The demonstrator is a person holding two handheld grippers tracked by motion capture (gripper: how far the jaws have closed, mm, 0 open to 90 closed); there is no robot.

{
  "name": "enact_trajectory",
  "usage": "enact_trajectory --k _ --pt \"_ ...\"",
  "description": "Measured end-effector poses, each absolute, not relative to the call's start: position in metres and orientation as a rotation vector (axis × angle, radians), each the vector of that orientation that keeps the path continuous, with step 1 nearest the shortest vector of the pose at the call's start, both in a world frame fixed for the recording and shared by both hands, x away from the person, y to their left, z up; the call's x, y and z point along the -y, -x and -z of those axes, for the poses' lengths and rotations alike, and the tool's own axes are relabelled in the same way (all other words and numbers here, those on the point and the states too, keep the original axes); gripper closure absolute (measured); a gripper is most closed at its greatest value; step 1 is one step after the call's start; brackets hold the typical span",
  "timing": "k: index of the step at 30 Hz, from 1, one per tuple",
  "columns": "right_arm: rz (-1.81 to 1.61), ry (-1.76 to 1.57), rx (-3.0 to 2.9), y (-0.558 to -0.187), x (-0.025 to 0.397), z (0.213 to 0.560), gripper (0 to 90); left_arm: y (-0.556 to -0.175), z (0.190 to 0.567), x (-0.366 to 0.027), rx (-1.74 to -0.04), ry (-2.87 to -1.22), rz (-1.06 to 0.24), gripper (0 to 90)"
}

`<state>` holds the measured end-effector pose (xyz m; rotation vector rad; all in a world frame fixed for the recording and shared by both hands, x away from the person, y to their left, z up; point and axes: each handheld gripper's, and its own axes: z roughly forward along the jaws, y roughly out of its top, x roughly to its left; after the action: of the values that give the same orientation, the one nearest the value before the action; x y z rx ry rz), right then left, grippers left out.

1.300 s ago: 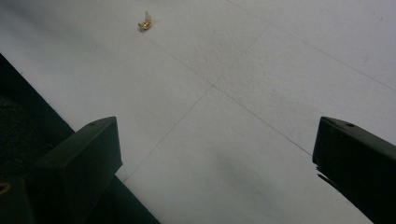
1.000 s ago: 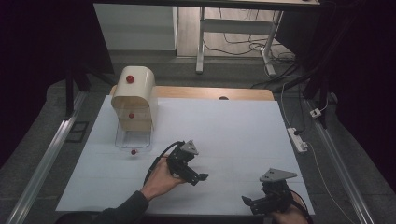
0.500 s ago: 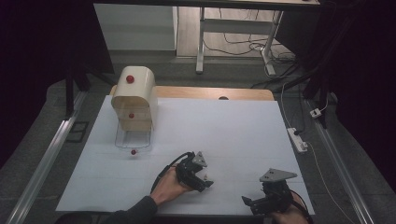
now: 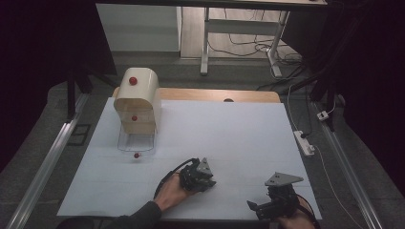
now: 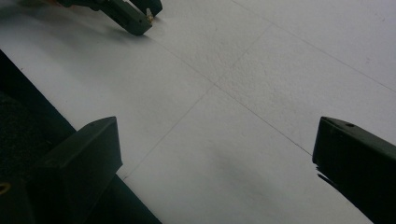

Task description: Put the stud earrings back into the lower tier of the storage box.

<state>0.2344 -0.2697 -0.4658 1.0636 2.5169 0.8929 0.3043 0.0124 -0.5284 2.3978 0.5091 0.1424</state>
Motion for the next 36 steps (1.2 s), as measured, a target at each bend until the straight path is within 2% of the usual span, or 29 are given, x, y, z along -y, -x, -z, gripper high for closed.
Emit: enact_trajectory --k 3,7,13,29,36 --pt "-0.892 -1.062 -2.518 -0.235 0.27 0.466 1.1 -0.305 0.528 -0.012 -0.515 -2.401 -0.135 75.8" --pt "-0.892 -1.063 -2.517 -0.235 0.27 0.466 1.1 -0.305 0.528 -0.012 -0.527 -2.398 -0.127 77.3" --pt "-0.895 -1.064 -2.515 -0.234 0.27 0.466 1.1 -0.308 0.524 -0.018 -0.556 -2.379 -0.09 77.6" --pt "-0.9 -1.066 -2.514 -0.235 0.27 0.466 1.1 -0.314 0.477 -0.062 -0.636 -2.331 -0.215 77.6" --pt "-0.894 -1.066 -2.514 -0.234 0.27 0.466 1.1 -0.317 0.473 -0.082 -0.699 -2.274 -0.191 77.6"
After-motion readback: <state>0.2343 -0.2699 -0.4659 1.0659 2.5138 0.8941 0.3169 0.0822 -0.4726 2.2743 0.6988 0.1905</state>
